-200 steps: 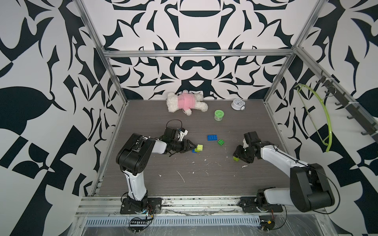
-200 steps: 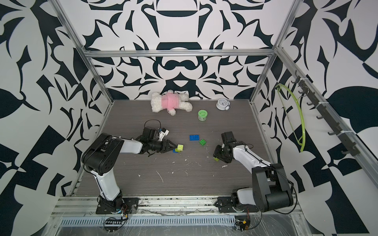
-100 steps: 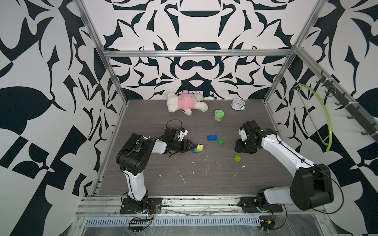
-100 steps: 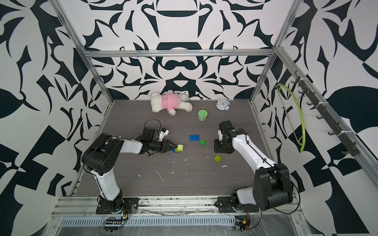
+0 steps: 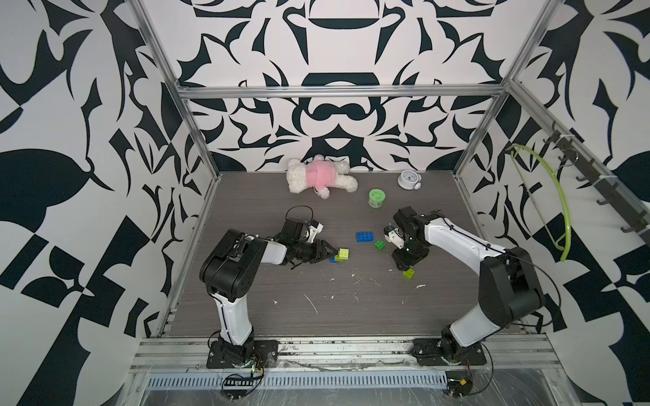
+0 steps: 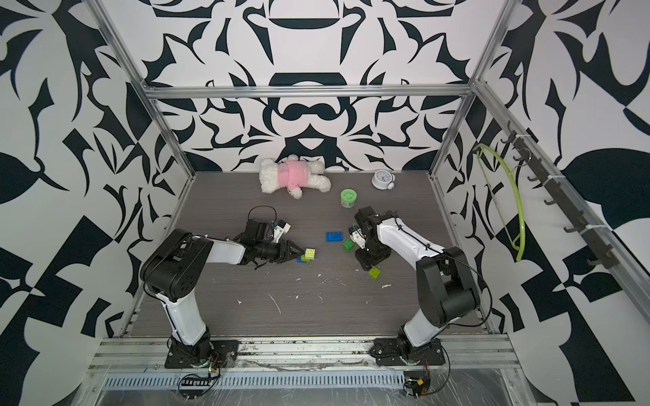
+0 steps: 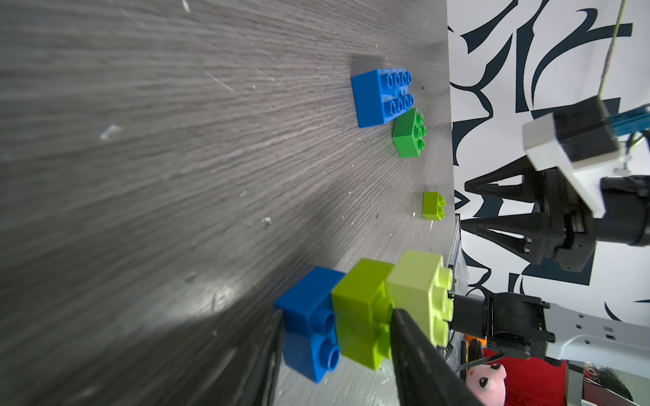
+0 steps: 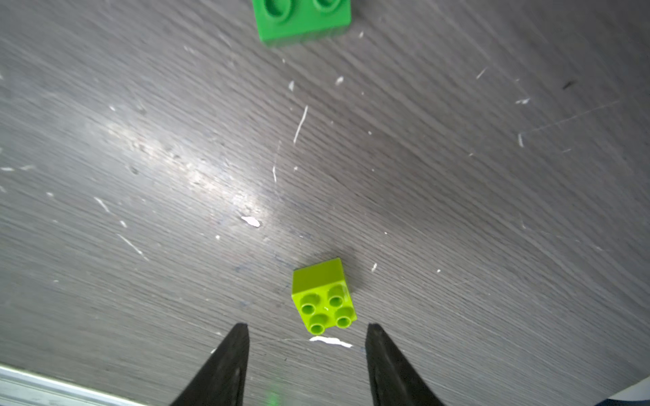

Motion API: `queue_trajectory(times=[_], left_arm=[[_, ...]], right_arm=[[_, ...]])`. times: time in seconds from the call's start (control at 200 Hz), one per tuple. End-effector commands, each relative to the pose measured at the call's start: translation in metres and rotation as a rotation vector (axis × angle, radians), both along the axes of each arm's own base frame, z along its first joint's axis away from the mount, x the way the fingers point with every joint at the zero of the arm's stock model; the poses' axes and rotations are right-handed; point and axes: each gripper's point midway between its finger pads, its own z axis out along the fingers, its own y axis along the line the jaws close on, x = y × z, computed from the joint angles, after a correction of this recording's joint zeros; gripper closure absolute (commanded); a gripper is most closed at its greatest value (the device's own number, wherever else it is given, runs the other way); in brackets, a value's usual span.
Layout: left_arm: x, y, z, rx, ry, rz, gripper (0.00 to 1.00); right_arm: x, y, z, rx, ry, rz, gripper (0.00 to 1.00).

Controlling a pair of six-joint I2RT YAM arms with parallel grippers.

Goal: Assemble the letter y with lego
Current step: Pick up the lego brick from the center of the board.

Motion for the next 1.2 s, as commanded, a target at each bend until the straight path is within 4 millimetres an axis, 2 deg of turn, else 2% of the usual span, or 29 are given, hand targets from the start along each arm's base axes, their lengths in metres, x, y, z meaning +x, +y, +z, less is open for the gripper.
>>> queue_trajectory(times=[0.0,0.425,0.805,0.885,1.04,1.195], left_arm=[[-0.070,0.071,-0.107,0.409,0.363,0.110,0.46],[-0.071,0.071,-0.107,0.410,0.363,0.111,0.46],[-0.070,0.070,-0.106,0.408,0.364,0.110,0.46],[-0.071,0.071,-0.107,0.409,0.366,0.110,0.46],[-0.070,0.071,-0.106,0.408,0.363,0.112,0.46],[-0.070,0.071,-0.107,0.410,0.365,0.111,0.46]], right_arm=[[0.001,-0.007,0.004,-0.043,0.009,0.040,0.44],[-0.001,-0.014,-0.018,-0.116,0.101,0.018,0.46],[-0.006,-0.016,-0.025,-0.130,0.139,0.011,0.51],[-0.007,-0.017,-0.025,-0.131,0.142,0.008,0.55],[-0.004,-0.017,-0.021,-0.137,0.131,-0.002,0.70],[0.002,-0.012,-0.005,-0.119,0.116,-0.043,0.74]])
